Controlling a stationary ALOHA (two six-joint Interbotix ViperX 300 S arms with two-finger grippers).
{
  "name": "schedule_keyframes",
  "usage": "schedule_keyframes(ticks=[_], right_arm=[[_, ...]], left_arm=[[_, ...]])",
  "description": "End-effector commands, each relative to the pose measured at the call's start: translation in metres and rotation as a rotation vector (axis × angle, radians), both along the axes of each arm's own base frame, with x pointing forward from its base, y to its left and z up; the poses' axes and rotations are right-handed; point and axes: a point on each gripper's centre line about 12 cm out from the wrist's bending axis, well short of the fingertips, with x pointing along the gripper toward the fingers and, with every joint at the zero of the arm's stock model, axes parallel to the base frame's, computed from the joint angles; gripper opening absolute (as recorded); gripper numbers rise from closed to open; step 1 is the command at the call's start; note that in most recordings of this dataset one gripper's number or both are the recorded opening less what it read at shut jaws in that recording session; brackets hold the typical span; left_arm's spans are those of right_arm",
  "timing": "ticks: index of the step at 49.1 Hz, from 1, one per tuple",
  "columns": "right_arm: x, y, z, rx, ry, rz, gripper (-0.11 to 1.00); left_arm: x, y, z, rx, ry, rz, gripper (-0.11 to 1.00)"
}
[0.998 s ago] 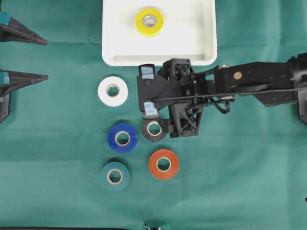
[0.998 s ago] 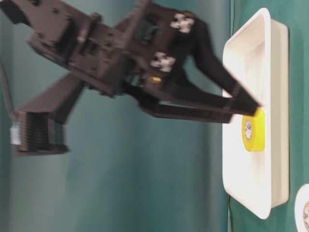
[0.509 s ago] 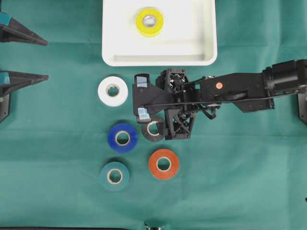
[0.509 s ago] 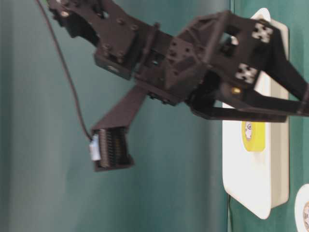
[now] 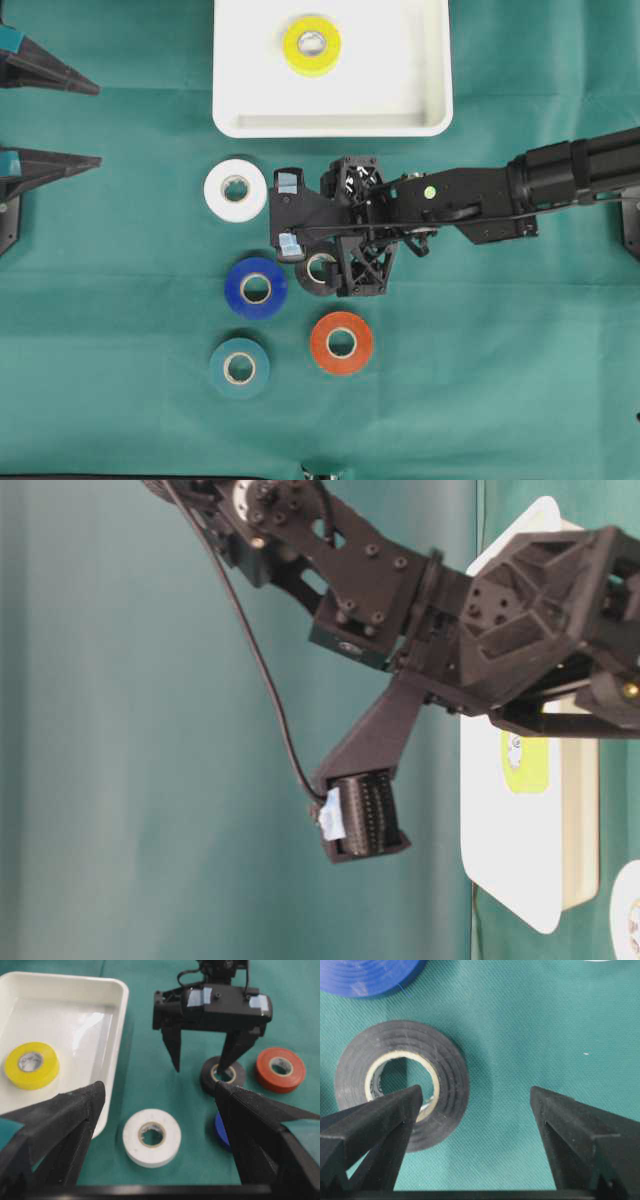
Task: Pick up the tape from a random location and place it into the white case.
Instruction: 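Lower the right gripper into the black roll's hole and close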
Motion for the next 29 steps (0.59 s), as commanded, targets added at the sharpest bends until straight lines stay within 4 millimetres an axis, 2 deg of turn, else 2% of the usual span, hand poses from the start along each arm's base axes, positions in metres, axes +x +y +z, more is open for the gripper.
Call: schedule_keyframes(ticks=[1, 29], right_arm=[[0.0039, 0.0004, 0.0094, 0.004, -0.034, 0.0, 0.93], [0.005, 0.0006, 0.0053, 0.005, -0.035, 0.0, 0.92]], left_arm=[[0.002, -0.0001, 0.0036, -0.001, -0.009, -0.001, 0.99], [0.002, -0.0004, 0.0041, 0.001, -0.009, -0.003, 0.99]])
